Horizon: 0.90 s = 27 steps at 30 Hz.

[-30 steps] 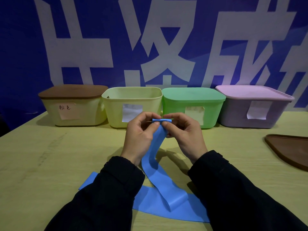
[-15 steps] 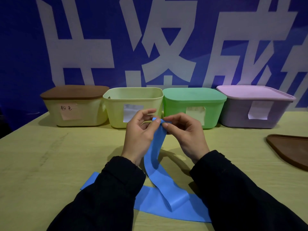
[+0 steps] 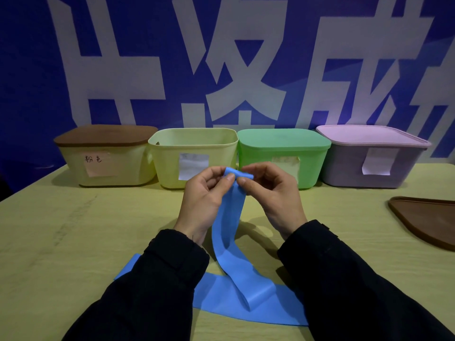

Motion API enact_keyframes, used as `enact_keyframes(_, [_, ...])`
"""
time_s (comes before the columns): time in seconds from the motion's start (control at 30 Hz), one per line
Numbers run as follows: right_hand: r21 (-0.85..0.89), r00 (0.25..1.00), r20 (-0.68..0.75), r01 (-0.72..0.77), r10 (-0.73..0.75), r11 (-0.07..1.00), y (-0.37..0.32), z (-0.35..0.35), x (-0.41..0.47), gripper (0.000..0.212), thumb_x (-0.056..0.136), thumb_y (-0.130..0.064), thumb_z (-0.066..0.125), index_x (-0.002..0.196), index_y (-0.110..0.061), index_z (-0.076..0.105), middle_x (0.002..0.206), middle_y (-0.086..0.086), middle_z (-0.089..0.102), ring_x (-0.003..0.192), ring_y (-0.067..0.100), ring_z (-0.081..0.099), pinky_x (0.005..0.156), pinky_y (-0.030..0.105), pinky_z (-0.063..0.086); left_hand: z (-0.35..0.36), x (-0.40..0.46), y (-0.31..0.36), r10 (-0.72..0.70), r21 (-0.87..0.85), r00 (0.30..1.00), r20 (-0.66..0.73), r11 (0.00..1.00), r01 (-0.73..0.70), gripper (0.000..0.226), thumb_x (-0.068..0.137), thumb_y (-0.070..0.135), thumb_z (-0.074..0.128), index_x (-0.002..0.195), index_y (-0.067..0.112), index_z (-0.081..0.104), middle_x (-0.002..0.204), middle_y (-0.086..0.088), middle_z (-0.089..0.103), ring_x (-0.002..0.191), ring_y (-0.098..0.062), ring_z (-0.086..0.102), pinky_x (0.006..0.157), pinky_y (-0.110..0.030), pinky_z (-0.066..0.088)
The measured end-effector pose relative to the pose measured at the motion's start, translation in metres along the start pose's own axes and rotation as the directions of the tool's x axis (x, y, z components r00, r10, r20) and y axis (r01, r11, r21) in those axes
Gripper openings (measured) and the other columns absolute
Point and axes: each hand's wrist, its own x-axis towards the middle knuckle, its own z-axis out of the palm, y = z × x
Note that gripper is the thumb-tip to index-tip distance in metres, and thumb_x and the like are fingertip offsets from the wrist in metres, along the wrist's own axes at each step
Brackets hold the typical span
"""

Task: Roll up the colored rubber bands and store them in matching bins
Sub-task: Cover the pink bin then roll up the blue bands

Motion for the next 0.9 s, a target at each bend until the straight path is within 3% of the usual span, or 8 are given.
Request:
enact_keyframes(0.2, [-0.001, 0.999, -0.039, -0.03, 0.03, 1.0, 0.0, 0.0, 0.001, 0.007, 0.087, -0.005, 0.074, 0.087, -0.012, 0.074, 0.072, 0.001, 0.072, 0.066, 0.013, 0.062, 0.062, 0.027, 0.052, 0.001, -0.001, 0.001, 0.048, 0.044, 0.999, 0.0, 0.998, -0.048, 0.019, 0.101, 0.007, 0.057, 0.114, 0.007, 0.071, 0.1, -0.004, 0.079, 0.095, -0.013, 0.074, 0.085, -0.023, 0.057])
enact_keyframes(0.33, [-0.009, 0.999, -0.028, -0.035, 0.034, 0.999, 0.002, 0.0, 0.001, 0.007, 0.086, -0.002, 0.074, 0.09, -0.008, 0.073, 0.07, -0.005, 0.072, 0.063, 0.006, 0.063, 0.061, 0.019, 0.05, 0.003, -0.003, 0.002, 0.067, 0.081, 0.998, 0.022, 0.994, -0.069, 0.027, 0.102, 0.011, 0.057, 0.127, 0.008, 0.067, 0.1, 0.007, 0.078, 0.098, -0.001, 0.071, 0.082, -0.012, 0.051])
enact_keyframes(0.43, [-0.021, 1.0, -0.02, -0.024, 0.024, 0.999, 0.003, 0.002, 0.0, 0.007, 0.085, -0.004, 0.076, 0.088, -0.01, 0.072, 0.068, -0.004, 0.07, 0.062, 0.009, 0.061, 0.06, 0.023, 0.05, 0.004, -0.004, 0.002, 0.059, 0.078, 0.998, 0.023, 0.995, -0.06, 0.033, 0.102, 0.014, 0.058, 0.134, 0.014, 0.061, 0.097, 0.002, 0.078, 0.098, -0.005, 0.072, 0.083, -0.013, 0.051])
enact_keyframes(0.53, [-0.022, 0.999, -0.045, -0.018, 0.017, 1.0, 0.004, 0.001, 0.002, 0.01, 0.085, -0.004, 0.076, 0.082, -0.012, 0.071, 0.063, -0.005, 0.068, 0.059, 0.009, 0.059, 0.058, 0.022, 0.048, 0.004, -0.004, 0.002, 0.058, 0.076, 0.998, 0.035, 0.995, -0.06, 0.028, 0.101, 0.012, 0.059, 0.129, 0.014, 0.064, 0.1, -0.002, 0.079, 0.099, -0.01, 0.073, 0.087, -0.02, 0.054])
enact_keyframes(0.63, [-0.025, 1.0, -0.024, -0.017, 0.016, 1.0, 0.004, 0.001, 0.001, 0.008, 0.084, -0.002, 0.076, 0.083, -0.008, 0.071, 0.066, -0.004, 0.068, 0.06, 0.007, 0.06, 0.058, 0.019, 0.048, 0.004, -0.004, 0.001, 0.059, 0.076, 0.998, 0.039, 0.995, -0.062, 0.018, 0.101, 0.008, 0.059, 0.114, 0.017, 0.067, 0.091, -0.005, 0.078, 0.087, -0.009, 0.073, 0.08, -0.019, 0.054])
enact_keyframes(0.77, [-0.072, 1.0, 0.014, 0.025, -0.024, 0.997, 0.006, 0.002, -0.001, 0.011, 0.085, -0.007, 0.078, 0.09, -0.014, 0.071, 0.068, 0.003, 0.066, 0.063, 0.018, 0.057, 0.059, 0.03, 0.049, 0.002, -0.003, 0.001, 0.049, 0.073, 0.998, 0.036, 0.996, -0.052, 0.012, 0.101, 0.007, 0.057, 0.106, 0.015, 0.065, 0.086, -0.005, 0.078, 0.081, -0.011, 0.073, 0.075, -0.02, 0.055])
enact_keyframes(0.83, [-0.116, 0.998, 0.017, 0.065, -0.064, 0.991, 0.008, 0.001, -0.001, 0.009, 0.087, -0.011, 0.076, 0.093, -0.016, 0.071, 0.069, 0.016, 0.061, 0.061, 0.031, 0.053, 0.057, 0.041, 0.047, 0.002, -0.004, 0.002, 0.051, 0.092, 0.998, 0.033, 0.994, -0.054, 0.011, 0.101, 0.009, 0.058, 0.107, 0.015, 0.065, 0.089, -0.007, 0.078, 0.084, -0.016, 0.073, 0.076, -0.022, 0.056])
enact_keyframes(0.9, [-0.152, 0.997, -0.002, 0.073, -0.074, 0.986, 0.01, 0.0, 0.0, 0.007, 0.088, -0.012, 0.074, 0.094, -0.016, 0.072, 0.07, 0.019, 0.059, 0.063, 0.032, 0.052, 0.057, 0.046, 0.046, 0.003, -0.003, 0.001, 0.067, 0.126, 0.997, 0.03, 0.99, -0.07, 0.01, 0.101, 0.012, 0.06, 0.107, 0.016, 0.066, 0.088, -0.012, 0.075, 0.083, -0.024, 0.071, 0.073, -0.023, 0.052])
